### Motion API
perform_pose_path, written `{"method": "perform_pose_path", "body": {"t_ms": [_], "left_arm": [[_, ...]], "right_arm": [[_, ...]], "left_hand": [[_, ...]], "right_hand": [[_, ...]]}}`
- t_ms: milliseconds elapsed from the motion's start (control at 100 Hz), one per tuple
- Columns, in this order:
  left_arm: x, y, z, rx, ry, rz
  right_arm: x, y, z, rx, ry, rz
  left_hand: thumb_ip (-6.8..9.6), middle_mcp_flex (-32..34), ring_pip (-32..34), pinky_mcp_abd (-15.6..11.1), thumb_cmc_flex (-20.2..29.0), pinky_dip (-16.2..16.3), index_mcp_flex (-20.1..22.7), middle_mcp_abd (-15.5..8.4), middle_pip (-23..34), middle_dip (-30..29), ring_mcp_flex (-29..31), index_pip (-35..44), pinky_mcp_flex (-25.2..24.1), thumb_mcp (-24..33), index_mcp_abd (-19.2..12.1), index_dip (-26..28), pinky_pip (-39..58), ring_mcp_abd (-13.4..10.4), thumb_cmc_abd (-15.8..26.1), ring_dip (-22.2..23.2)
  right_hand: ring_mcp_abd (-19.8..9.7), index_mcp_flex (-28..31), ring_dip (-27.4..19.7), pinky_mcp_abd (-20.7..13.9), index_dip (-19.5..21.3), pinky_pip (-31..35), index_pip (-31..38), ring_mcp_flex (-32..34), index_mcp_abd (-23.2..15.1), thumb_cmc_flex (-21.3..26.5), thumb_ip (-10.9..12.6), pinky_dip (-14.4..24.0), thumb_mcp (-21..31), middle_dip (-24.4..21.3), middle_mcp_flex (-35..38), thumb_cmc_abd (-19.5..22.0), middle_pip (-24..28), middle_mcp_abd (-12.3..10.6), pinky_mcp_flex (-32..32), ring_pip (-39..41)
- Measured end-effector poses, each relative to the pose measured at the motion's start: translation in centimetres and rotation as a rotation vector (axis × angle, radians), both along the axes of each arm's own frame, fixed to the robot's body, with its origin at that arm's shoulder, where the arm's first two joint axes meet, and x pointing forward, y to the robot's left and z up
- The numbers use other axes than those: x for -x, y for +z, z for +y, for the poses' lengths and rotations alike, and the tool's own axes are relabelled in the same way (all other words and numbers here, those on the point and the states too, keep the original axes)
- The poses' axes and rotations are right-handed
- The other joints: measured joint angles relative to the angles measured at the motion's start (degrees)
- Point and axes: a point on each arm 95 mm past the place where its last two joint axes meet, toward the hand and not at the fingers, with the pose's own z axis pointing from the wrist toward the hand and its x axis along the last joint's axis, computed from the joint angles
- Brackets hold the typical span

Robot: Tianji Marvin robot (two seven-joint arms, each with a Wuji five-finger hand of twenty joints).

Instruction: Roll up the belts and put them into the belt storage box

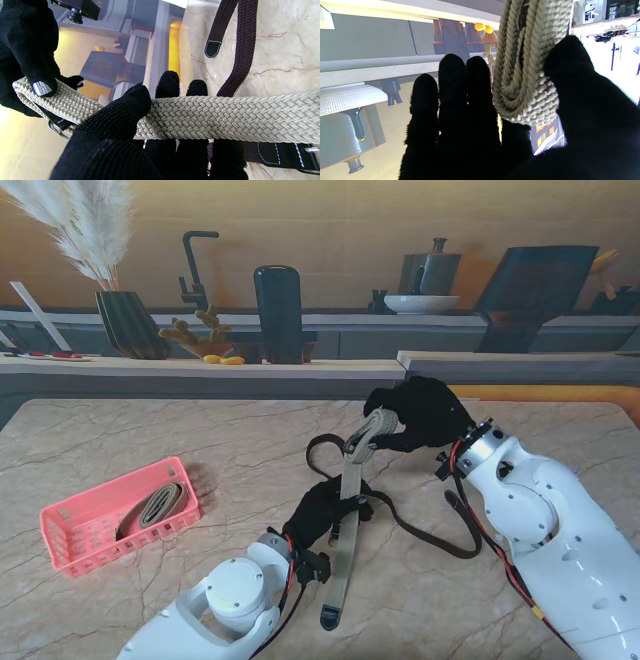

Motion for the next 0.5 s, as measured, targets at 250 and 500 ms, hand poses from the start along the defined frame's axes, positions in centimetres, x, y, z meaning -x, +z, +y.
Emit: {"method": "perform_pose_path", "body": {"t_ms": [250,500], "left_arm": [[0.1,-0.2,-0.3,0.0,0.018,0.026],[0.3,-0.6,-0.3,0.013,0.062,0.077]], "right_arm": [[-0.3,-1.9,1.3,0.045,0.029,0.007],[-0.6,-3.7,2.4,0.079,0.066,0.015]], "left_hand": [[0.0,0.0,1.4,0.1,-0.1,0.7,0.5,0.6,1.2,-2.9,0.0,0.1,0.0,-0.1,1.5,-1.8,1.4,1.1,-0.4,0.0],[0.0,-3.3,1.3,0.2,-0.9,0.8,-0.2,0.8,2.3,-8.0,-2.4,-0.4,-1.1,-5.4,5.0,-4.0,2.0,1.2,2.4,-0.5]], "right_hand": [[0.0,0.0,0.0,0.0,0.0,0.3,0.4,0.1,0.0,0.0,0.0,0.0,0.0,0.0,0.0,0.0,0.4,0.0,0.1,0.6],[0.0,0.0,0.0,0.0,0.1,0.6,0.7,0.7,0.0,0.0,0.1,-0.1,0.5,0.0,0.0,0.0,0.5,0.0,0.2,0.7]]}}
